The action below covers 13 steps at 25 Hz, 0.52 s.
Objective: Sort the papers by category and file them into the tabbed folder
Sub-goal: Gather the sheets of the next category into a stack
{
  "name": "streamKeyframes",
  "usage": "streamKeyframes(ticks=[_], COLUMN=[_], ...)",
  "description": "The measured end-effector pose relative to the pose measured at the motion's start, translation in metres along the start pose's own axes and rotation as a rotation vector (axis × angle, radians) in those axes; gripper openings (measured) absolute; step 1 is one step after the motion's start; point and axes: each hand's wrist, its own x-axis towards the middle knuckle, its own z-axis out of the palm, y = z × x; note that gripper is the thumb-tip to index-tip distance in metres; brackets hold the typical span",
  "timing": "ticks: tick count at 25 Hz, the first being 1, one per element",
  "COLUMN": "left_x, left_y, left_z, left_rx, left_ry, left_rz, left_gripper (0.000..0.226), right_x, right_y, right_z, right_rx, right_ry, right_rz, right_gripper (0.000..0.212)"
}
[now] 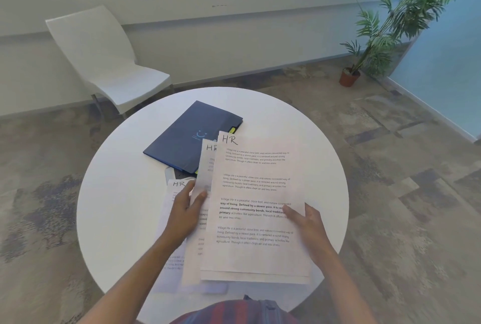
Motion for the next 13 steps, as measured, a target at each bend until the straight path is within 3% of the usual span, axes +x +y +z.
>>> streamKeyframes(ticks=[5,8,11,13], left_x=[0.0,0.0,0.004,0.004], left_y=[0.046,0.055,0.052,0.049], left_z=[0.011,0.016,0.018,0.018], left_rx=[-0.268,-0.241,-0.279,-0.336], left_ry=[-0.085,-0.058,-0.075,-0.115], left_rz=[-0.057,-0.105,-0.268,-0.317], left_gripper=[0.028,0.023,0.048,0.043], right_x=[0.005,0.005,0.004,0.002], right_y=[-0.01,-0.018,-0.021,-0.021], right_z=[0.006,0.01,0.017,0.022], right_rx=[-0.01,0.007,-0.026,-0.053], right_ry=[0.01,-0.017,-0.047,-0.045], right_rz=[-0.047,-0.036,-0.057,-0.077], right_gripper=[0.025,0.024,0.022,0.019])
